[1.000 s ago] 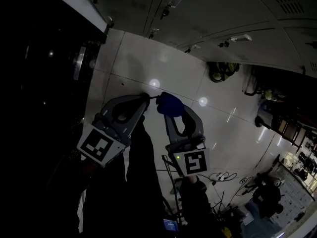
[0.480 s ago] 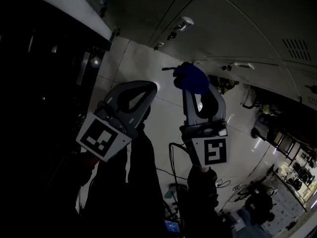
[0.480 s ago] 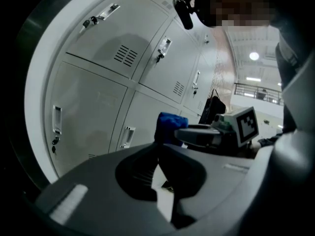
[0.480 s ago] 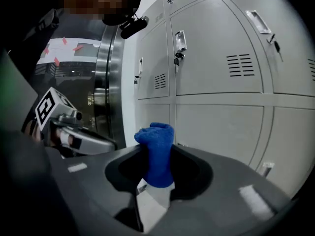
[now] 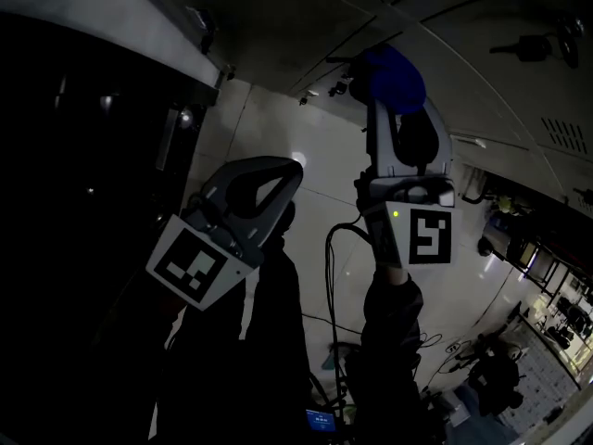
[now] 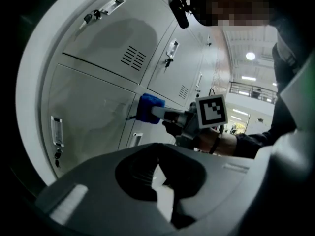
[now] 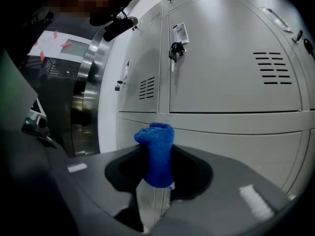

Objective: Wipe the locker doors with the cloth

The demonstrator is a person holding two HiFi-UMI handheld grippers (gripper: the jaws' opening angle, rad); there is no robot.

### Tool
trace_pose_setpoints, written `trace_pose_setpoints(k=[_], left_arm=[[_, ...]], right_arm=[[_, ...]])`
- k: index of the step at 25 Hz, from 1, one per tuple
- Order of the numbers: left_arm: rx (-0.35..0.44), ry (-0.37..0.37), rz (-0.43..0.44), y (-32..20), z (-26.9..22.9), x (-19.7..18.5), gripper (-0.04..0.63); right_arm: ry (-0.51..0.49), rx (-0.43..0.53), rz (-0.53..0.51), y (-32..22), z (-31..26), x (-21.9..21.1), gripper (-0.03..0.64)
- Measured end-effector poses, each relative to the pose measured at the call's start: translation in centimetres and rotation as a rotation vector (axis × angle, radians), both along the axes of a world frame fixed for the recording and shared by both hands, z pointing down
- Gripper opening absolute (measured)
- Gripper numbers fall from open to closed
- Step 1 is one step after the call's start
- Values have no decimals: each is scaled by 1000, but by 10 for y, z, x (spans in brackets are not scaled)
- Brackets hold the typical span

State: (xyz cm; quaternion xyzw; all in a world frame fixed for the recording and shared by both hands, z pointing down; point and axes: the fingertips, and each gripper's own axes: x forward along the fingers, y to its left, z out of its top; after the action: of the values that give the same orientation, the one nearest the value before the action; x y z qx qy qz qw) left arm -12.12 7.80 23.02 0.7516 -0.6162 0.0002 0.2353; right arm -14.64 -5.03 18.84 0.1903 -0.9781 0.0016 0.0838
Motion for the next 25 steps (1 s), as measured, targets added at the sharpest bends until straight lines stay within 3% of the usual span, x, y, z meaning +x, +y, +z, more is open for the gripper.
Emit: trace_pose_setpoints(k=[6,14,25], left_arm=[[4,-4,54,-6,-6,-7,-20],[-3,-6,61,-20,-15,-1,-20],[-15,-46,97,-36,-12,38,-20]], right_arm=[[-9,0,50,-19,-1,-14,126],[-38,14,37,-29,-2,-11,129],[-34,-11,117,-73,3,66,130]])
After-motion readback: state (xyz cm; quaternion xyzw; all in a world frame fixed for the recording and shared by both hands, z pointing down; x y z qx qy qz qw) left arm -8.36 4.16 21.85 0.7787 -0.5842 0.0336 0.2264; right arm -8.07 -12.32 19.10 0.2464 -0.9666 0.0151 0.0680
